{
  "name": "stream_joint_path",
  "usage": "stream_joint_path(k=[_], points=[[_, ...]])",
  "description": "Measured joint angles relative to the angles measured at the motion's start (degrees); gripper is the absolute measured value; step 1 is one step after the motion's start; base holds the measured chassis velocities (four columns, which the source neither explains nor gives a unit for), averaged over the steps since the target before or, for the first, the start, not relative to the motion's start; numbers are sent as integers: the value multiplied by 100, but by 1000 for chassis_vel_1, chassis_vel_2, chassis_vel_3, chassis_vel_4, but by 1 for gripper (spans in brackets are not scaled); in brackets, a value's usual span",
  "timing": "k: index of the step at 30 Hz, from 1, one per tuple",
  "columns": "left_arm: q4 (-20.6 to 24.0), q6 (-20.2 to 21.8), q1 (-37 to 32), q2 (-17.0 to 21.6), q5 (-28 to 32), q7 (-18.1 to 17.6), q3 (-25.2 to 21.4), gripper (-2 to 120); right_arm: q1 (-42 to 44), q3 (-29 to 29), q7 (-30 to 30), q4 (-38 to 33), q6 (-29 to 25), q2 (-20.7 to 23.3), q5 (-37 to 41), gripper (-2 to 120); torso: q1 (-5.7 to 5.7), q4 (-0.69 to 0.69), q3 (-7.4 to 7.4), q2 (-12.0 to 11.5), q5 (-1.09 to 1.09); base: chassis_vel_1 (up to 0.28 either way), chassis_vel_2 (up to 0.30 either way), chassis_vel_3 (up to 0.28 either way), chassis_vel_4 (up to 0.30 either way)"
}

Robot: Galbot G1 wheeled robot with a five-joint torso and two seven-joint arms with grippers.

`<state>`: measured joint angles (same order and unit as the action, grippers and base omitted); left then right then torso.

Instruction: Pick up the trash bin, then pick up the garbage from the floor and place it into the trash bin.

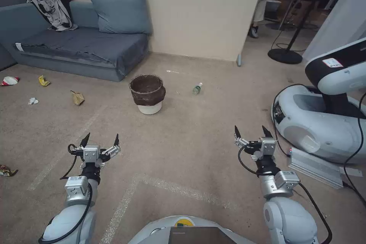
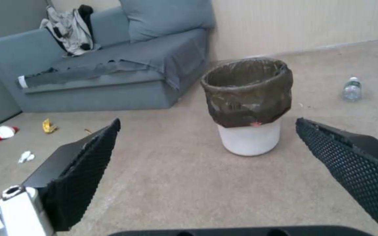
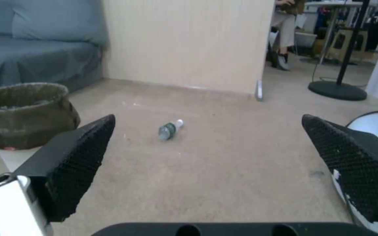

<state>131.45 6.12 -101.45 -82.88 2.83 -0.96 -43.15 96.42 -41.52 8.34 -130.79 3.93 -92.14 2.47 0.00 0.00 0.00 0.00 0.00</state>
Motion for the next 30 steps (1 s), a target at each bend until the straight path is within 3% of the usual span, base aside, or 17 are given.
stream_joint_path(k=[30], points=[[80, -16, -60, 12, -2, 18, -9, 100, 14, 30, 6, -1, -22, 0, -13, 100, 0, -1, 1, 0, 1, -90, 87, 87, -80]])
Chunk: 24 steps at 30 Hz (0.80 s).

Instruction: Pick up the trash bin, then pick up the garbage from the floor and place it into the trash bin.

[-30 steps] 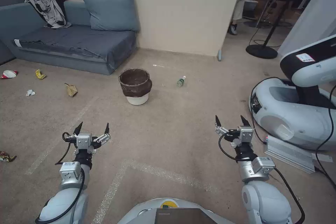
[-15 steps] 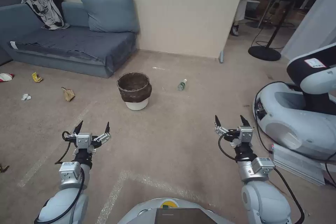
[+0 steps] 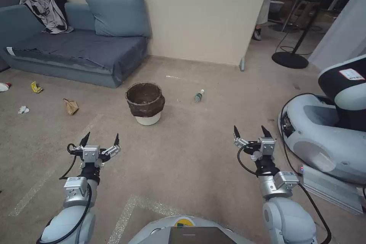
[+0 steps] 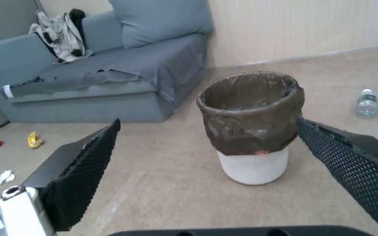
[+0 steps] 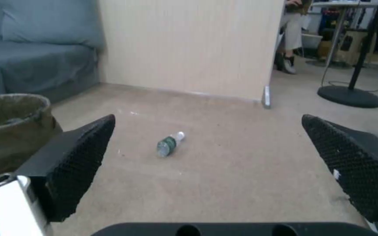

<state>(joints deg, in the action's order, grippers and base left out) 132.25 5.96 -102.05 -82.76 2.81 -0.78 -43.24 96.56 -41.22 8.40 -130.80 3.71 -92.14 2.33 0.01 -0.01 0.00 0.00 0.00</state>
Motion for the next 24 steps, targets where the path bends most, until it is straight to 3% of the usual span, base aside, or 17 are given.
stream_joint_path(k=[24], points=[[-21, -11, 16, -8, 3, 3, -6, 100, -15, -25, -2, 44, -96, 0, -6, 100, 0, 1, -1, 0, 0, -81, 83, 84, -80]])
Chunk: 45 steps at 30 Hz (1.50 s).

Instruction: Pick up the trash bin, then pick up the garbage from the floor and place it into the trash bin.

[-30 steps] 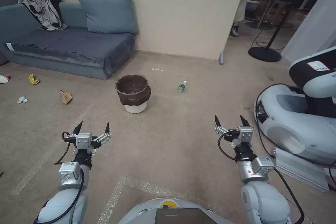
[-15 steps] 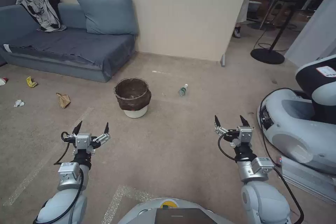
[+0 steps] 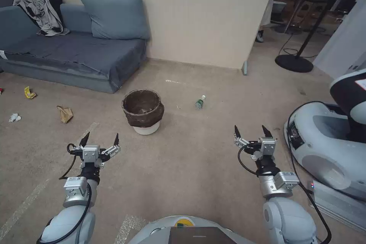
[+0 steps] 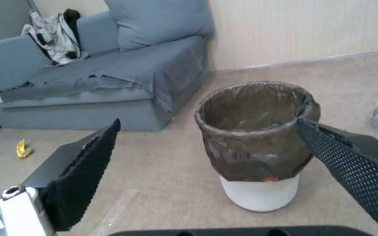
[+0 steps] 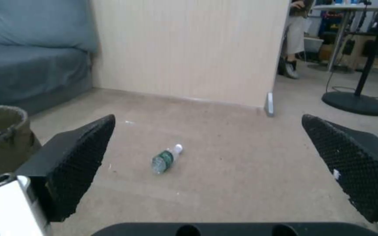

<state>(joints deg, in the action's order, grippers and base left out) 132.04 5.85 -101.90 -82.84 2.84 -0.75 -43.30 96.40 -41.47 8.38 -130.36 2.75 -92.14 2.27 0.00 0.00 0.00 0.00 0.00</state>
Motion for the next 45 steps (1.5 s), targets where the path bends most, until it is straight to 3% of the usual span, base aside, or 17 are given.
stream_joint_path(k=[45], points=[[-13, -20, 5, -3, -15, 63, -16, 100, -2, 7, -4, 21, -81, 0, -15, 100, 0, 0, 0, 0, -1, -116, 118, 116, -123]])
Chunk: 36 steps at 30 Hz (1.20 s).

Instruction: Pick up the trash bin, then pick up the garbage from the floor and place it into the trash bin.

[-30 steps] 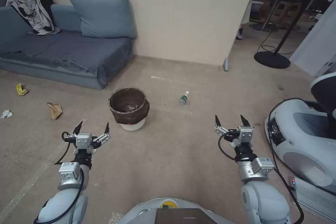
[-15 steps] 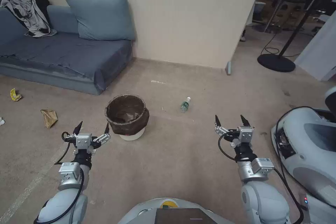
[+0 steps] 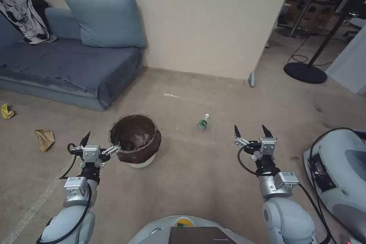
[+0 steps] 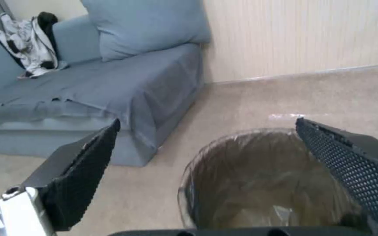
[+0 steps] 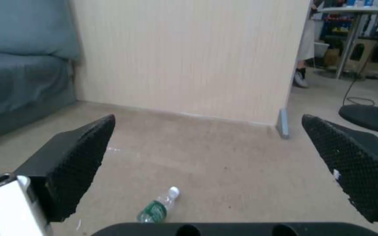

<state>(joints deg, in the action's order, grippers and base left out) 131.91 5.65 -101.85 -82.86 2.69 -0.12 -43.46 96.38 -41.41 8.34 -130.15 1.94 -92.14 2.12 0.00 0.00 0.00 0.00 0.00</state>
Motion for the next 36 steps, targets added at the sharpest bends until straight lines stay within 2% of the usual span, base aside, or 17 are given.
stream_joint_path(k=[15, 24, 30, 34, 36], points=[[2, 21, 12, 10, 27, 14, -6, 100, 3, 16, 12, -2, 13, 0, -2, 100, 0, 0, 0, 0, 0, -148, 136, 139, -135], [55, 383, 100, 91, 151, 112, -80, 100, -26, 35, 14, 1, 52, 0, 2, 100, 0, 1, -1, 0, 0, -18, 26, 17, -12], [50, 873, 443, 187, 351, 150, -140, 100, -51, 43, -2, 15, 68, 0, 12, 100, 0, 0, 0, 0, 0, 0, 0, 0, 0], [33, 1716, 720, 285, 745, 275, -167, 100, -52, 37, -14, 29, 103, 0, 26, 100, 0, 1, -1, 0, 0, 0, 0, 0, 0], [9, 1859, 784, 325, 816, 302, -173, 100, -59, 36, -16, 38, 112, -1, 29, 100, 0, 1, 0, 0, 0, 0, 0, 0, 0]])
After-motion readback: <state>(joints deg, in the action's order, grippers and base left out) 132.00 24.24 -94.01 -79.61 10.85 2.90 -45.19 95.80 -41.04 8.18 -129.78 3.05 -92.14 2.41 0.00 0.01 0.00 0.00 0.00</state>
